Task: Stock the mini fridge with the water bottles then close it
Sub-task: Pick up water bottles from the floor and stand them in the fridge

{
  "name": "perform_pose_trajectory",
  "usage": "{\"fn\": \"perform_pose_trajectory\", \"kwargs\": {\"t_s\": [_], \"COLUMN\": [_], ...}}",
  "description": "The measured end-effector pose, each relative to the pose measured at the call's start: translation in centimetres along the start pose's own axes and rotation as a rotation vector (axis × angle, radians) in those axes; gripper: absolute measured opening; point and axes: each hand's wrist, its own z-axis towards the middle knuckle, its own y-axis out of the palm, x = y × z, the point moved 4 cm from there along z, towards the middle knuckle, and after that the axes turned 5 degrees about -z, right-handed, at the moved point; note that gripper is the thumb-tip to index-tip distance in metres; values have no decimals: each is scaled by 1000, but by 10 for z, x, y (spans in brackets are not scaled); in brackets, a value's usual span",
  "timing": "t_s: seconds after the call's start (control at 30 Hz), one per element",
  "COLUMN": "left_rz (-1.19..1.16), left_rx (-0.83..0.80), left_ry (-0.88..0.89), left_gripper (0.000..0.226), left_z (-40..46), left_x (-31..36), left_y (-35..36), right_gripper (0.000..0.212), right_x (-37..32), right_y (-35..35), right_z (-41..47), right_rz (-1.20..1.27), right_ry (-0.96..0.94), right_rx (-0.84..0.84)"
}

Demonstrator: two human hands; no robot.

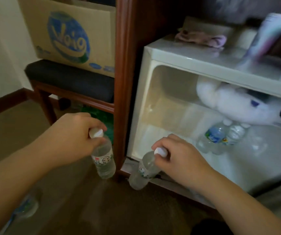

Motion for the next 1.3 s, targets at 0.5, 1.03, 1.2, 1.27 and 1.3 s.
{"fn": "perform_pose_trajectory", "kwargs": {"t_s": [0.5, 1.03, 1.2, 1.27, 1.3], "left_rz": [-214, -307, -290, -298, -301], "left_rx": [97, 172, 194, 206, 210], "left_ry": [175, 207, 222, 219, 215], "left_gripper": [35, 32, 32, 32, 31], "left_z": [80, 124, 131, 133, 133], "left_x": [111, 121, 127, 128, 129], "left_y": [70, 114, 117, 118, 118], "right_gripper": [27, 62, 75, 80, 82], "right_x": [148, 208, 219, 218, 217], "right_y": [-27, 3, 18, 23, 26], "right_z": [56, 88, 100, 102, 101], "right_rz": [-422, -427, -62, -28, -32], "right_ry": [198, 344, 464, 445, 428], "right_rx": [677, 509, 510, 547, 559]}}
